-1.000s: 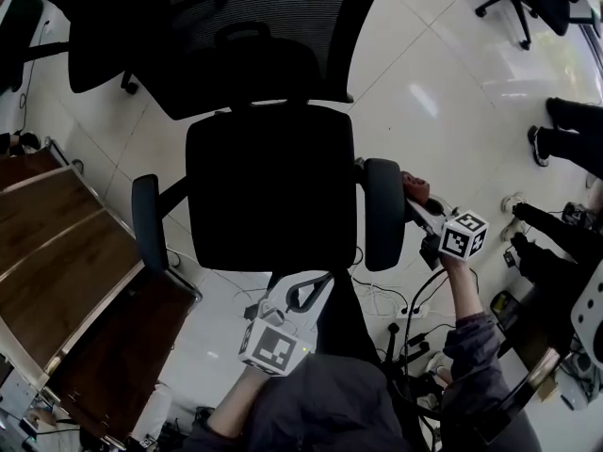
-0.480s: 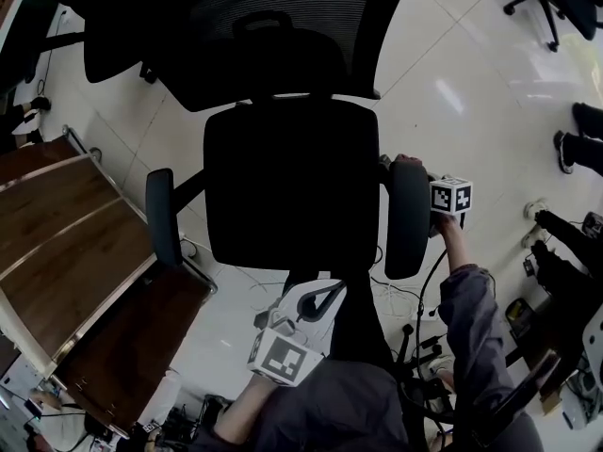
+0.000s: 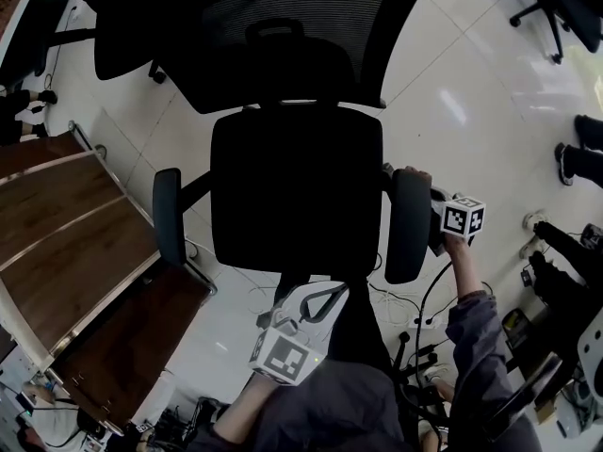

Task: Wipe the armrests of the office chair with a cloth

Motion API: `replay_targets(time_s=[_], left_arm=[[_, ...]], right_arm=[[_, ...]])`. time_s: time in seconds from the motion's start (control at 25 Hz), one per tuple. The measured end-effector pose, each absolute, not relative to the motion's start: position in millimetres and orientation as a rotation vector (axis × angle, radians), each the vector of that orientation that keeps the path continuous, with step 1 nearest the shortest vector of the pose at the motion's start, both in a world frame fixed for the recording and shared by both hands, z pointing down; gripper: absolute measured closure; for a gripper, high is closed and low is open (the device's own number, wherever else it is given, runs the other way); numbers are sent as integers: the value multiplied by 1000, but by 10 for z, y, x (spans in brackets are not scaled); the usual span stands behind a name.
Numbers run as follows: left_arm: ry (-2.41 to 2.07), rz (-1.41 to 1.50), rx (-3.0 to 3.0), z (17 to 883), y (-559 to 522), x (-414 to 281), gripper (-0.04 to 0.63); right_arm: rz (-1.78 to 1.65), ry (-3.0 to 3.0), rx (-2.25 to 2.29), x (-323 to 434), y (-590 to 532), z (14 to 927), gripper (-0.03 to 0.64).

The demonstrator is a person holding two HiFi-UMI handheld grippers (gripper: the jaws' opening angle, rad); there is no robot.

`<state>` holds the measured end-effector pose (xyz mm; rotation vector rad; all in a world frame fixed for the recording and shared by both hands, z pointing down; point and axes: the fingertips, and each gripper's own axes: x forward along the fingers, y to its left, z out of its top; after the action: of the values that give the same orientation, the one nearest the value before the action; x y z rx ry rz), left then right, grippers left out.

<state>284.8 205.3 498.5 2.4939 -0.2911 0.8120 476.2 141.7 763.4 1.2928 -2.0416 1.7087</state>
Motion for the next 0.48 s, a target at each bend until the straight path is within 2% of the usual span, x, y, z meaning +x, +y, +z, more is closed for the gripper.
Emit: replay_targets(time_s=[0.32,0.48], left_arm=[[-274,742,2550,4832,2020,2672,580],[-237,706,2578,4767,1983,2485,580]], right_arm=[[1489,-2093,1593,5065,1622,6234,561],[1345,-2142,1737,4893,1505,5498,561]])
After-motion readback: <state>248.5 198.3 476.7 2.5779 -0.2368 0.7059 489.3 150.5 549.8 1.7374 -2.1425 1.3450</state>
